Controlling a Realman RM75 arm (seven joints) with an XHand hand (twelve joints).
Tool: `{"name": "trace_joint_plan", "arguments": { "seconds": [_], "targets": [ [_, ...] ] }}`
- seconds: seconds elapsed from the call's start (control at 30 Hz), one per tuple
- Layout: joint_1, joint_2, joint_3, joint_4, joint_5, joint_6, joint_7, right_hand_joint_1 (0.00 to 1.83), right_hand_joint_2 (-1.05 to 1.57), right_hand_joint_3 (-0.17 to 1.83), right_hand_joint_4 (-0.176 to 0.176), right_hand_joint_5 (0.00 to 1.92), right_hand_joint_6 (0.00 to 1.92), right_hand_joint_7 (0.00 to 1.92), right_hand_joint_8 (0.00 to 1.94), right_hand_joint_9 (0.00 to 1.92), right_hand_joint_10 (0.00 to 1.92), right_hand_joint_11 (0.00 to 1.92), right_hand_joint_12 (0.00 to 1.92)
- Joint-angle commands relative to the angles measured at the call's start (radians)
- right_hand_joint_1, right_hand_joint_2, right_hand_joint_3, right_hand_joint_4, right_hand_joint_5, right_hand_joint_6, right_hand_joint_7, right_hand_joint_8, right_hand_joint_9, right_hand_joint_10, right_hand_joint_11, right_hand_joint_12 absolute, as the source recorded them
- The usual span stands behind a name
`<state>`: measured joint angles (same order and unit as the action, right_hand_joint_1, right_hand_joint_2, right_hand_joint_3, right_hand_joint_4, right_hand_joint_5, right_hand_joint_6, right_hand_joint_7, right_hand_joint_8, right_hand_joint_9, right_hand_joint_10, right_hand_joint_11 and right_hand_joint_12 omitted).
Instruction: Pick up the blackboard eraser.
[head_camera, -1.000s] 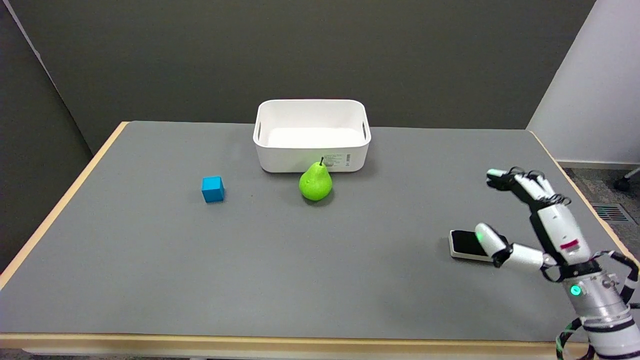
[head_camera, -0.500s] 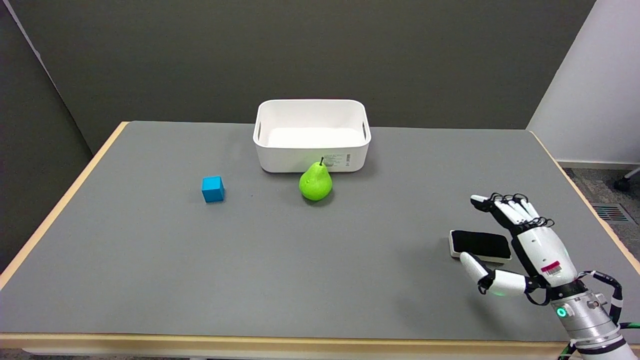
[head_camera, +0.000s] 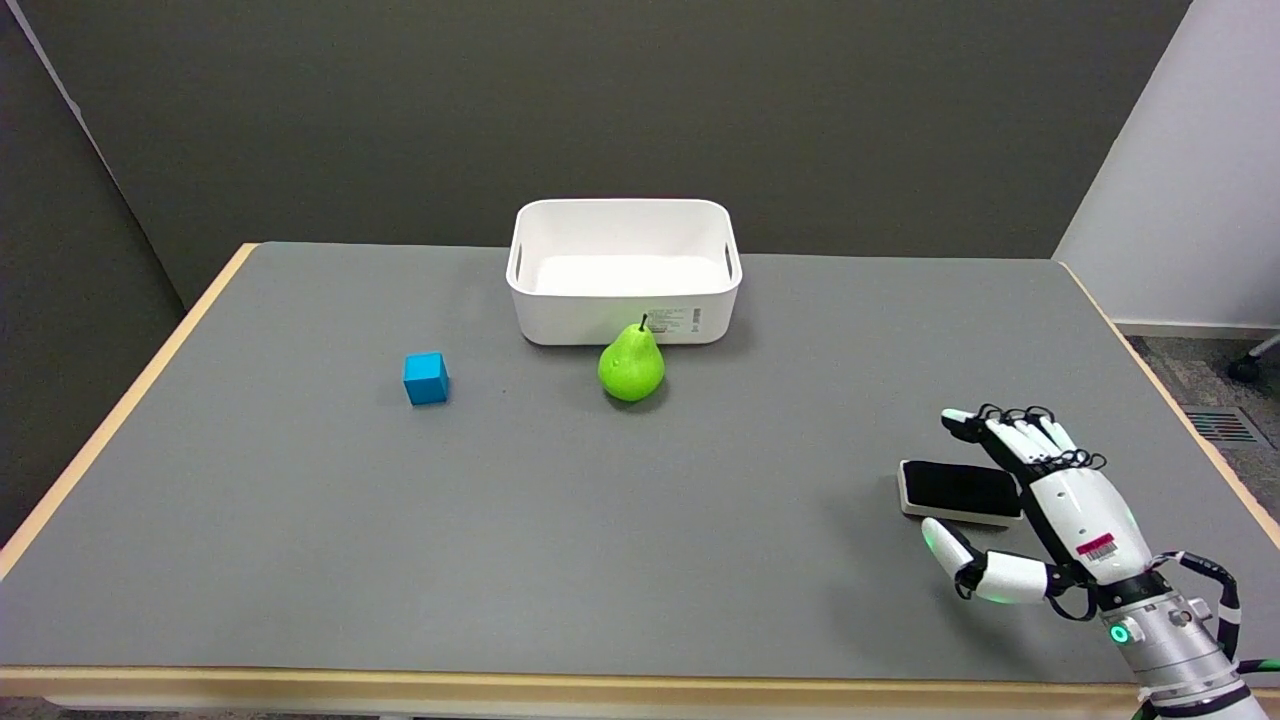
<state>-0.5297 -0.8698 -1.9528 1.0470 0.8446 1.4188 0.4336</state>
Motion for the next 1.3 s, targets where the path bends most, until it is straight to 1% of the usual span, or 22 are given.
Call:
{"name": "trace_joint_plan", "arguments": {
  "seconds": [0.03,0.07,0.33,0.77,1.0,1.13,1.2,1.27,1.3],
  "targets": [
    [0.052,0.026,-0.002,-0.051,0.048,-0.161,0.012,0.45,0.6,0.88,-0.022,0.25,0.48,0.32,0.43,0.17,0.78,0.0,1.17],
    [0.056,0.028,0.002,-0.052,0.048,-0.175,0.012,0.43,0.58,0.93,-0.023,0.24,0.49,0.28,0.44,0.14,0.74,0.0,1.12],
    [0.087,0.045,0.005,-0.044,0.042,-0.25,0.02,0.47,0.57,0.94,-0.026,0.22,0.49,0.24,0.41,0.09,0.71,0.0,1.08],
    [0.067,0.033,0.002,-0.05,0.055,-0.239,0.02,0.47,0.56,0.93,-0.027,0.21,0.48,0.23,0.41,0.09,0.71,0.0,1.07],
    [0.055,0.026,-0.001,-0.057,0.055,-0.231,0.02,0.5,0.59,0.95,-0.034,0.22,0.48,0.28,0.43,0.11,0.72,0.0,1.09],
    [0.058,0.02,-0.004,-0.058,0.055,-0.206,0.012,0.54,0.6,0.96,-0.037,0.23,0.49,0.3,0.44,0.13,0.73,0.0,1.09],
    [0.066,0.007,0.0,-0.066,0.052,-0.176,0.006,0.66,0.63,0.89,-0.042,0.26,0.48,0.38,0.44,0.19,0.79,0.0,1.15],
    [0.081,-0.013,0.001,-0.086,0.047,-0.124,0.004,0.73,0.63,0.91,-0.044,0.28,0.51,0.42,0.49,0.24,0.83,0.0,1.19],
    [0.088,-0.016,-0.003,-0.093,0.046,-0.104,0.004,0.77,0.64,0.92,-0.045,0.3,0.57,0.45,0.54,0.29,0.87,0.03,1.22]
  ]
}}
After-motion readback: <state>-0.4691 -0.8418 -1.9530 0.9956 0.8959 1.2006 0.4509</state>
